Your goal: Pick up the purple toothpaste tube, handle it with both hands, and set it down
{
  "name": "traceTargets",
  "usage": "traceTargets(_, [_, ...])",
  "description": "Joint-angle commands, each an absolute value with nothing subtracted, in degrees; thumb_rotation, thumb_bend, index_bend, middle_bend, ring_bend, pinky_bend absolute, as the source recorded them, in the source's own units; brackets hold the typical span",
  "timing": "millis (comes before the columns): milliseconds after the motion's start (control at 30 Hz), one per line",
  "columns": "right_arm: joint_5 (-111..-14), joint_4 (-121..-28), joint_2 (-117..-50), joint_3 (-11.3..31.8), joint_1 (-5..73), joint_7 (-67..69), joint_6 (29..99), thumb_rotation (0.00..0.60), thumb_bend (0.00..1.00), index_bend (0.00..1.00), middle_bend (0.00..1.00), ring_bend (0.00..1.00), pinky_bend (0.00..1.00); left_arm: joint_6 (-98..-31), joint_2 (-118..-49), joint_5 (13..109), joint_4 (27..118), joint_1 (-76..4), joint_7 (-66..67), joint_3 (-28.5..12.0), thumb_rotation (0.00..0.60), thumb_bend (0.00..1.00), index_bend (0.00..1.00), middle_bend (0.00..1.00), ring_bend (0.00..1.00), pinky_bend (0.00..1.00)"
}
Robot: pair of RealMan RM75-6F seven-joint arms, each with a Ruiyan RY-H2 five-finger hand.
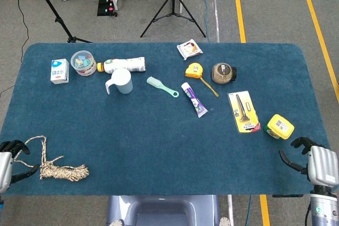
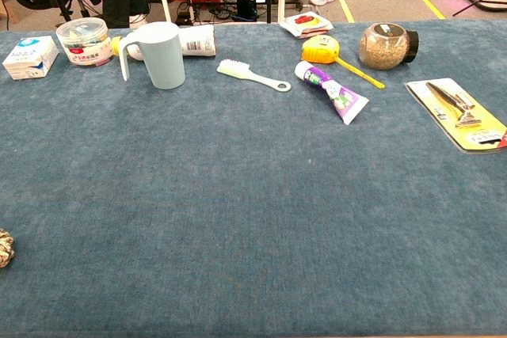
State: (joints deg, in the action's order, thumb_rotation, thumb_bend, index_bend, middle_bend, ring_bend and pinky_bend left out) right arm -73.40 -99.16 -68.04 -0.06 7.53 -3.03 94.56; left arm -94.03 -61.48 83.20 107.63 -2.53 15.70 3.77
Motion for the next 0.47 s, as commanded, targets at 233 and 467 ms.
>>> traceTargets(233, [-77.9,-97.4,-68.8,0.5,4.0,0.1,97.4,0.307,0.32,0.45,0.5,0.58,0.5,-94.8,-59.7,84.3,110.0,-1.1,15.7,3.0,0.536,0.09,0.49,0.4,0.31,0.39])
traceTargets(467, [-78.8,-97.3,-68.9,1.6,2.9,0.3,96.7,0.308,0.32,0.44,0.49,0.58,0.5,-94.1,-59.5,84.2,110.3,-0.8,15.6,2.0,0.538,0.09,0.48,0.4,0.3,0.39])
